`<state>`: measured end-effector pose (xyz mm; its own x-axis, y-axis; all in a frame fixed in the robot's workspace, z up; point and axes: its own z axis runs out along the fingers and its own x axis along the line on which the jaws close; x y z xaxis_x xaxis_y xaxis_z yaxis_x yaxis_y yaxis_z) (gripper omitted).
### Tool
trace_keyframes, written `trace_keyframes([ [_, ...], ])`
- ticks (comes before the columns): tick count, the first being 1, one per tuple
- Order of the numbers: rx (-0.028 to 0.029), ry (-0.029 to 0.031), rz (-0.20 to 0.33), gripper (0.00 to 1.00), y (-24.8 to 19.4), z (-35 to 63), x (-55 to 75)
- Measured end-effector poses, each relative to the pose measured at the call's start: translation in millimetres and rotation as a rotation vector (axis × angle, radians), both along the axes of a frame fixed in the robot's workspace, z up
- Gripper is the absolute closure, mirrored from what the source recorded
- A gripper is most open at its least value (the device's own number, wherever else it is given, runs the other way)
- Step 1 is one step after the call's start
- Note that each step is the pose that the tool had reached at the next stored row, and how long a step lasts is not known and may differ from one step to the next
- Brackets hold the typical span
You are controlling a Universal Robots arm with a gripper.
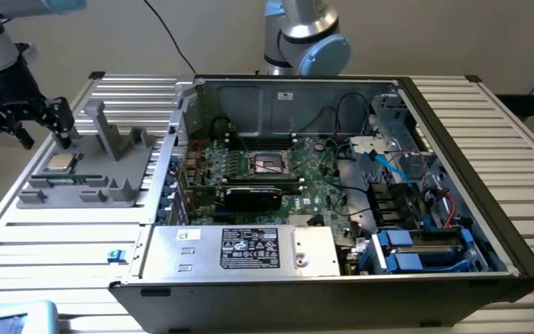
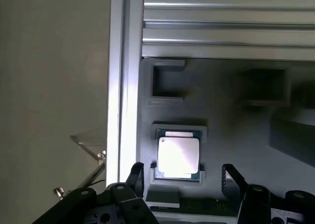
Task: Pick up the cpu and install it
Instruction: 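Pick up the cpu and move it towards the insertion slot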
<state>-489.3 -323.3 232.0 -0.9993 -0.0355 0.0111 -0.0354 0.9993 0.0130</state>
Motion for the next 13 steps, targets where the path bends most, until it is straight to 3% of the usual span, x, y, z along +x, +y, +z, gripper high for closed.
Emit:
trace_keyframes([
  [7, 0.0, 0.0005, 0.0, 0.26, 0.0, -12.7, 0.0],
  [13, 0.0002, 0.0058, 0.0, 0.26, 0.0, -21.8, 0.0],
])
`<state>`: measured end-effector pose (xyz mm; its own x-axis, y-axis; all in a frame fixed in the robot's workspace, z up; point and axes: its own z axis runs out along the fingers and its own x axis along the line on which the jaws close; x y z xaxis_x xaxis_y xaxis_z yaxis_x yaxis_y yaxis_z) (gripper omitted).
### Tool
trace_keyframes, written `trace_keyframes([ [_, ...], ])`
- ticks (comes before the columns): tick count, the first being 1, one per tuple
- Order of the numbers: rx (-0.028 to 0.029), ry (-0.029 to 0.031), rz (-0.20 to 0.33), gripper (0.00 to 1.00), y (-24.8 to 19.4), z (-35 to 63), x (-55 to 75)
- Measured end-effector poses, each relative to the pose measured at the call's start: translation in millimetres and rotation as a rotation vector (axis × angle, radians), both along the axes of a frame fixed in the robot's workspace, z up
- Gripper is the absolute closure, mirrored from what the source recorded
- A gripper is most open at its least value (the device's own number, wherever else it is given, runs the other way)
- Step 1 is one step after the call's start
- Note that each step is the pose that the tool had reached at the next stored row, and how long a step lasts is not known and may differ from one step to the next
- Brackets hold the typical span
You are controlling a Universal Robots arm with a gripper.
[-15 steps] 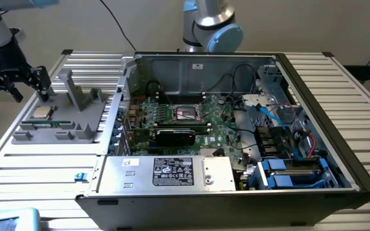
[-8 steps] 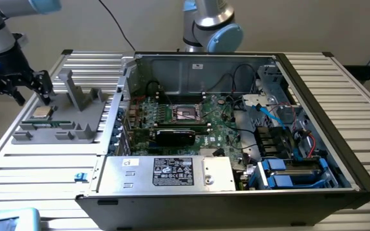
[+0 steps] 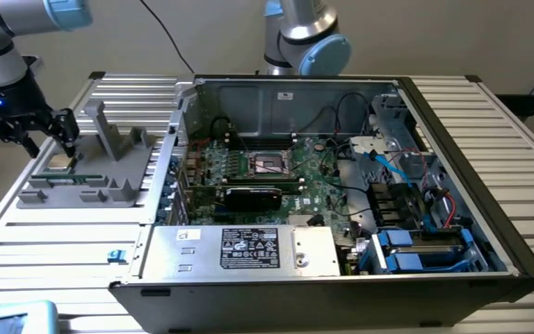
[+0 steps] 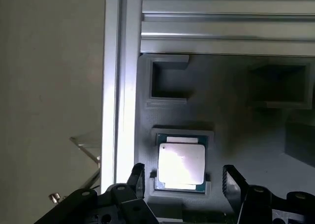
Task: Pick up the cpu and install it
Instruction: 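Pick up the cpu and move it towards the insertion slot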
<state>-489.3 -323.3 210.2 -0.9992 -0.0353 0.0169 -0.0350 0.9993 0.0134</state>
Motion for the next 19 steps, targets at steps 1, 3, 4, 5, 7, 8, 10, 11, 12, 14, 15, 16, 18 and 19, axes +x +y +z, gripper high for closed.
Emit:
trace_keyframes([
  [1, 0.0, 0.0, 0.0, 0.26, 0.0, 0.0, 0.0],
  [3, 0.0, 0.0002, 0.0, 0.26, 0.0, 0.0, 0.0],
  [4, 0.0, 0.0002, 0.0, 0.26, 0.0, -0.1, 0.0],
  [5, 0.0003, -0.0001, 0.0, 0.26, 0.0, -0.8, 0.0],
  [7, 0.0045, 0.0, 0.0, 0.26, 0.0, -3.5, 0.1],
  [8, 0.007, 0.0, 0.0, 0.26, 0.0, -5.1, 0.1],
  [10, 0.0105, 0.0008, 0.0, 0.26, 0.0, -8.1, 0.0],
  [11, 0.0123, 0.0019, 0.0, 0.26, 0.0, -9.3, 0.0],
  [12, 0.0146, 0.0042, 0.0, 0.26, 0.0, -10.2, 0.0],
  [14, 0.019, 0.0104, 0.0, 0.26, 0.0, -11.7, 0.1],
  [15, 0.0212, 0.013, 0.0, 0.26, 0.0, -12.7, 0.1],
  [16, 0.0226, 0.0142, 0.0, 0.26, 0.0, -13.6, 0.0],
  [18, 0.0231, 0.0144, 0.0, 0.26, 0.0, -14.3, -0.1],
  [19, 0.0231, 0.0145, 0.0, 0.26, 0.0, -14.3, 0.0],
])
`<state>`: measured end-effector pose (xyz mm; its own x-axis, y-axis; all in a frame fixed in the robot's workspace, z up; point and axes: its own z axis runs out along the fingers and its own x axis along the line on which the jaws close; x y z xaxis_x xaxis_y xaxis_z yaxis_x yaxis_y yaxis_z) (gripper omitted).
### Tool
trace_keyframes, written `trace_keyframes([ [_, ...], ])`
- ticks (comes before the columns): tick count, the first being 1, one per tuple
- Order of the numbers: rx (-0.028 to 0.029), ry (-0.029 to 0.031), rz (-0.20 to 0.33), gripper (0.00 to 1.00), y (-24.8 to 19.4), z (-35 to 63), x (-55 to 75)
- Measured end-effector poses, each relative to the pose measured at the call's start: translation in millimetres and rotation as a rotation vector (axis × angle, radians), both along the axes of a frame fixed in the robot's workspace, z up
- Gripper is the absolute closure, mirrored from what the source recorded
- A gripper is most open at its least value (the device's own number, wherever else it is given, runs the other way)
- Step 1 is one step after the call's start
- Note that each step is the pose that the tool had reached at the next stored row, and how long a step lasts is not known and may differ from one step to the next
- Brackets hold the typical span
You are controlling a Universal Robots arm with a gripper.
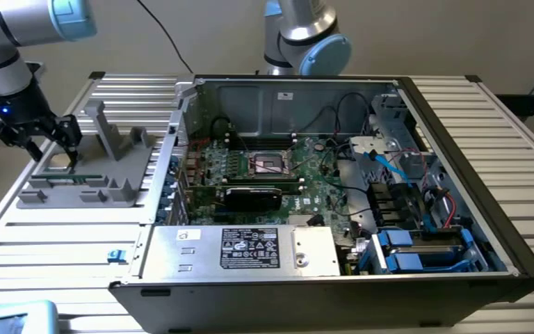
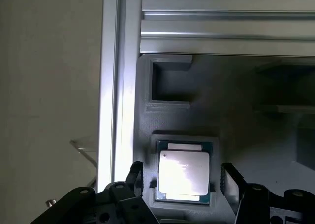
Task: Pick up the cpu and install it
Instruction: 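Pick up the cpu and move it towards the insertion slot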
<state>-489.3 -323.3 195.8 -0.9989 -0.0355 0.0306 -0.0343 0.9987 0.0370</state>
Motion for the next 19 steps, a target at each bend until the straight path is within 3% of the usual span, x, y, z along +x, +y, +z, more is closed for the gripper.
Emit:
trace_keyframes([
  [19, 0.0001, -0.0003, 0.0, 0.26, 0.0, -9.5, 0.3],
])
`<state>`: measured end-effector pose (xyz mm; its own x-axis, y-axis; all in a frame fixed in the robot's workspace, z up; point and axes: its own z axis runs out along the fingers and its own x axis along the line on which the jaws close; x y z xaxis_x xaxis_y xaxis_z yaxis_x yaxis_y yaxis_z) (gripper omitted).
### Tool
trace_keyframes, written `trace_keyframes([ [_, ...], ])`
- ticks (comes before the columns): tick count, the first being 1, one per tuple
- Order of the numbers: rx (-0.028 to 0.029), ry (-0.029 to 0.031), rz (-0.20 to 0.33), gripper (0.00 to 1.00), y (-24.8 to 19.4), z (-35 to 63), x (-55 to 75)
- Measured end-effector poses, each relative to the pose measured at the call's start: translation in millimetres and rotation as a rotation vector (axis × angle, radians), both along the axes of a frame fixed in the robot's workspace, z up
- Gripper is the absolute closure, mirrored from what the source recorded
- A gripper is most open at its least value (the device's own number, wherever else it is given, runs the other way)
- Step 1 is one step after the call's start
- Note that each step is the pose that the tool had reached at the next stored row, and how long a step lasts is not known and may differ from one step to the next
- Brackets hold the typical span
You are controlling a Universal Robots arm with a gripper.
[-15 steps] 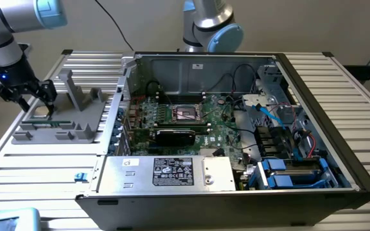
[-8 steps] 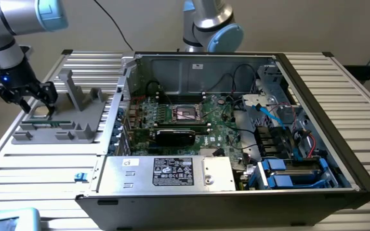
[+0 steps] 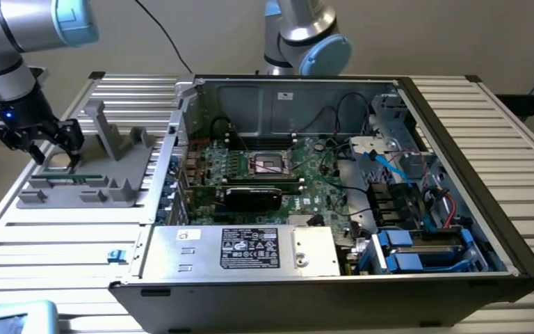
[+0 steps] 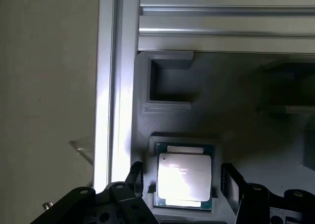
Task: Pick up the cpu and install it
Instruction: 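Pick up the cpu and move it towards the insertion slot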
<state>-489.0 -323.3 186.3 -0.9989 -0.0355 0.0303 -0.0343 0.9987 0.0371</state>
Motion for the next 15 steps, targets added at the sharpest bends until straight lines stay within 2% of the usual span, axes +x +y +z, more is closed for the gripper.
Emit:
trace_keyframes([
  [10, -0.0005, 0.0003, 0.0, 0.26, 0.0, 0.0, 1.2],
  [15, -0.0033, 0.0033, 0.002, 0.26, 0.0, 0.1, 1.2],
])
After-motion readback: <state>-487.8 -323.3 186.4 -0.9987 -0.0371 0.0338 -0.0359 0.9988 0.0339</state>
